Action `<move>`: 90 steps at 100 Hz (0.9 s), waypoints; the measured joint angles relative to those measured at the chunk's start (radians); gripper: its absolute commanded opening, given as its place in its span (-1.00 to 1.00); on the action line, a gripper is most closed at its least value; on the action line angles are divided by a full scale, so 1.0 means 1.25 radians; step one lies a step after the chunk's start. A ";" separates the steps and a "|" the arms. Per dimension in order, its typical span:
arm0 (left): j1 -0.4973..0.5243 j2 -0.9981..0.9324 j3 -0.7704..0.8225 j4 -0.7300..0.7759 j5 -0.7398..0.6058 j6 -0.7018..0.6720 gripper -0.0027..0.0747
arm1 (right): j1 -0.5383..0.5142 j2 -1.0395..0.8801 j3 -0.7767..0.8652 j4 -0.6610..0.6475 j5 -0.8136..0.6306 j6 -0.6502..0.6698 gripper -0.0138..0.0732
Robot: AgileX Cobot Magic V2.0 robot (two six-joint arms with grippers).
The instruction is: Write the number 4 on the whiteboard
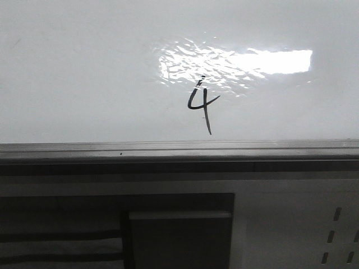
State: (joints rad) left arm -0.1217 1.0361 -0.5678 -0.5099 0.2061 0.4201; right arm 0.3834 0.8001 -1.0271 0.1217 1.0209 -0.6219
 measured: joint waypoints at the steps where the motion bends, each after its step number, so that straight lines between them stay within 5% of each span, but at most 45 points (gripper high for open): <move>1: 0.000 0.003 0.000 0.000 0.000 0.000 -0.98 | 0.000 0.000 0.000 0.000 0.000 0.000 0.18; 28: 0.000 0.042 -0.010 -0.002 -0.004 0.000 -0.91 | 0.000 0.000 0.000 0.000 -0.003 0.000 0.18; 60: 0.000 0.059 -0.045 -0.002 0.025 0.000 0.00 | 0.000 0.000 0.000 0.000 -0.005 0.003 0.18; 90: 0.000 -0.004 -0.143 0.062 0.200 0.000 0.01 | 0.000 0.000 0.000 0.000 0.057 0.083 0.18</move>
State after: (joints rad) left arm -0.1217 1.0308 -0.7471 -0.4321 0.4558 0.4196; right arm 0.3834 0.8001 -1.0271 0.1217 1.0921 -0.5179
